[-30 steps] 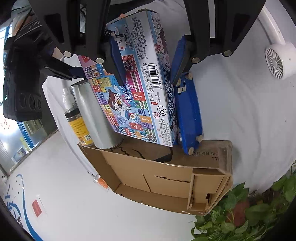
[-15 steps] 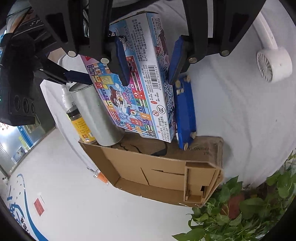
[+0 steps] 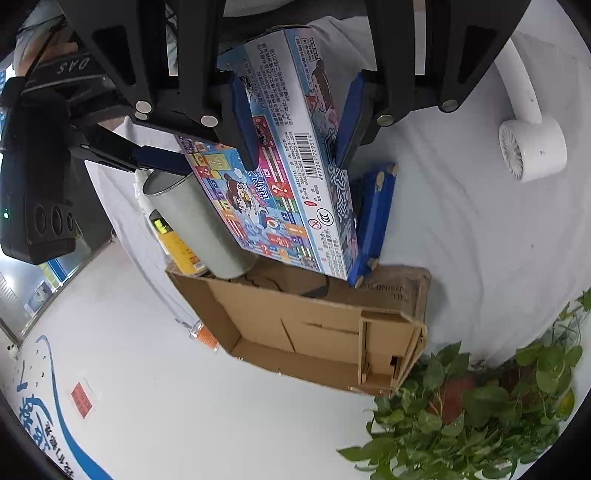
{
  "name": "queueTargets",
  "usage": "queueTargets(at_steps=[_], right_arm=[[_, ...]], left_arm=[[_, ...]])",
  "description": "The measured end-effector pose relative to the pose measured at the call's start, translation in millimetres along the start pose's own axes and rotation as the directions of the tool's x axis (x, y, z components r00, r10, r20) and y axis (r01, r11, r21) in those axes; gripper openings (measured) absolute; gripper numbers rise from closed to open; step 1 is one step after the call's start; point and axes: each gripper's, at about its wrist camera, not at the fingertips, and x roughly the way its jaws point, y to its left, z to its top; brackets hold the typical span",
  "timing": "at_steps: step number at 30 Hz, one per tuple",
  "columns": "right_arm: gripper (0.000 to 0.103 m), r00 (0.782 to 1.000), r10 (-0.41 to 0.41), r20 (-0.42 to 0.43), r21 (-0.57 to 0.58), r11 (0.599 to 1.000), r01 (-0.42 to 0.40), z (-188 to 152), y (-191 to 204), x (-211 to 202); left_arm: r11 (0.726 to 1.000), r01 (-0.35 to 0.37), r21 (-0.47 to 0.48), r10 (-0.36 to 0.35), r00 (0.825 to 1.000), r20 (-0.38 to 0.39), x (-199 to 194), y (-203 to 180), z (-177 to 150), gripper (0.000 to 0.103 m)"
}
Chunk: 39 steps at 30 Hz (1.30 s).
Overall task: Organize rigid objects
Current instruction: 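Lift the board-game box and lower it flat into the box beside the insert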
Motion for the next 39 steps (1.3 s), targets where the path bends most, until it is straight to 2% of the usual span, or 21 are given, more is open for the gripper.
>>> queueTargets(at_steps=[6, 12, 18, 21, 23, 26, 33, 39], right_arm=[[0.084, 0.997, 0.017, -0.079, 0.040, 0.999, -0.014, -20.9, -10.4, 8.4], [0.083, 0.996, -0.017, -0.083, 0.021, 1.000, 0.018, -24.1, -1.3, 6.9], [0.083, 0.989, -0.038, -0.143, -0.017, 0.999, 0.036, -28.4, 4.9, 2.0], [0.083, 0.987, -0.068, -0.144, -0.047, 0.997, 0.062, -33.8, 8.7, -7.2], [0.083, 0.991, -0.062, -0.115, -0.052, 0.997, 0.056, -35.9, 11.7, -15.8], [0.074, 0.997, -0.069, -0.046, -0.064, 0.996, 0.066, -33.8, 16.7, -23.7], [0.074, 0.994, -0.106, -0.018, -0.049, 0.993, 0.105, -21.7, 16.4, -2.7], [0.074, 0.989, -0.136, 0.051, -0.048, 0.989, 0.138, -11.5, 14.7, 5.7]], left_arm=[[0.999, 0.033, -0.034, -0.035, 0.998, -0.057, 13.4, 4.1, -15.0, 0.039], [0.998, 0.054, -0.041, -0.056, 0.997, -0.044, 11.8, 6.6, -20.7, 0.040], [0.995, 0.085, -0.055, -0.087, 0.995, -0.043, 12.9, 10.7, -24.4, 0.041], [0.994, 0.097, -0.055, -0.099, 0.994, -0.039, 13.5, 10.7, -25.8, 0.041], [0.992, 0.107, -0.059, -0.110, 0.993, -0.039, 13.8, 12.5, -26.3, 0.041], [0.991, 0.119, -0.057, -0.122, 0.992, -0.039, 14.4, 14.4, -26.0, 0.041], [0.991, 0.123, -0.042, -0.124, 0.992, -0.019, 12.9, 20.2, -24.8, 0.041], [0.994, 0.104, -0.019, -0.104, 0.995, 0.005, 12.8, 18.4, -19.2, 0.040]])
